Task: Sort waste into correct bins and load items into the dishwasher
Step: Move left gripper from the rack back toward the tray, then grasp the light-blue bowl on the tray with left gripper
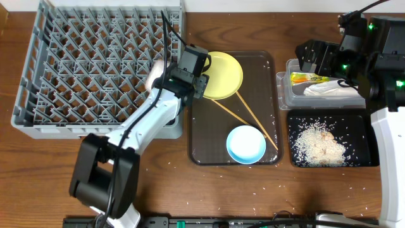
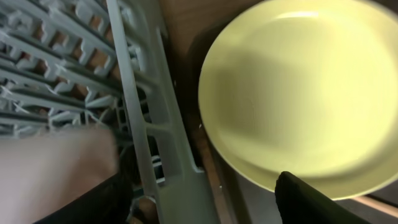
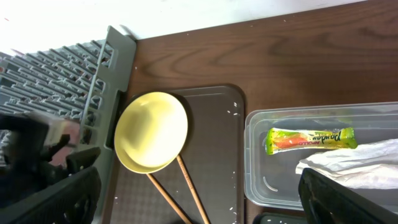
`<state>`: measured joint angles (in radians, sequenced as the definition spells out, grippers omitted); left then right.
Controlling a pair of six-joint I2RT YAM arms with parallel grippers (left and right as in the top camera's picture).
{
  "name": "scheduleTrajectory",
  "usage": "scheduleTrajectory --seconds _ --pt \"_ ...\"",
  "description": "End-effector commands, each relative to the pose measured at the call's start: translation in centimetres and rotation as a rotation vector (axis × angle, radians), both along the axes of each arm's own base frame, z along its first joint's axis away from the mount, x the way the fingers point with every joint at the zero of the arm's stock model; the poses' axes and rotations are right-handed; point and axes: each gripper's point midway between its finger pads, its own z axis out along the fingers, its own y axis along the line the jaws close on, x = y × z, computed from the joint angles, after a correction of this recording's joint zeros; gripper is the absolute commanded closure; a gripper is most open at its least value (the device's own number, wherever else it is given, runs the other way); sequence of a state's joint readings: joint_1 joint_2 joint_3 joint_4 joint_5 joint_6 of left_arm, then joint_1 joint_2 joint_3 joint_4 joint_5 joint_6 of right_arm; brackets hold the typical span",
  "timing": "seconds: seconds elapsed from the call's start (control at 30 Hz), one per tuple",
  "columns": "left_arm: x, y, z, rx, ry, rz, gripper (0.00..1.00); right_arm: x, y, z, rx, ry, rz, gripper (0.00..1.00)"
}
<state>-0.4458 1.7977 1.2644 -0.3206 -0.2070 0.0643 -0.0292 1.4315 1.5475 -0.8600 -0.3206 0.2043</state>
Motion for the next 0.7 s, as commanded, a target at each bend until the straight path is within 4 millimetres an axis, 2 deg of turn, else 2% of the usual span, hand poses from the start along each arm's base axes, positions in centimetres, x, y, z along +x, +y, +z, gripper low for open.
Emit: scheduleTrajectory --seconds 0.0,0.27,0.37,0.43,0.57,0.67 --pt "0.5 0.2 -0.1 0.003 -0.005 0.021 0.26 0.0 0.1 0.0 -0.004 0.0 0.004 0.01" --pt "0.6 0.0 0.2 -0.026 -0.014 0.042 0.26 0.0 0.1 0.0 -0.004 0.0 0.004 0.01" --pt "0.6 -0.7 1.5 -0.071 -0.03 0.038 0.26 0.0 0.1 0.0 -0.004 0.0 0.004 0.01" --pt "0.2 -1.5 3.1 -0.135 -0.041 0.033 0.26 0.0 0.1 0.0 -0.004 0.0 0.004 0.01" --pt "-1.9 -3.6 6.2 -0.314 -0.012 0.014 0.26 0.0 0.1 0.0 -0.004 0.0 0.004 0.01" --pt "-4.6 -4.7 6.5 -0.447 0.104 0.073 0.26 0.0 0.1 0.0 -0.004 0.0 0.004 0.01"
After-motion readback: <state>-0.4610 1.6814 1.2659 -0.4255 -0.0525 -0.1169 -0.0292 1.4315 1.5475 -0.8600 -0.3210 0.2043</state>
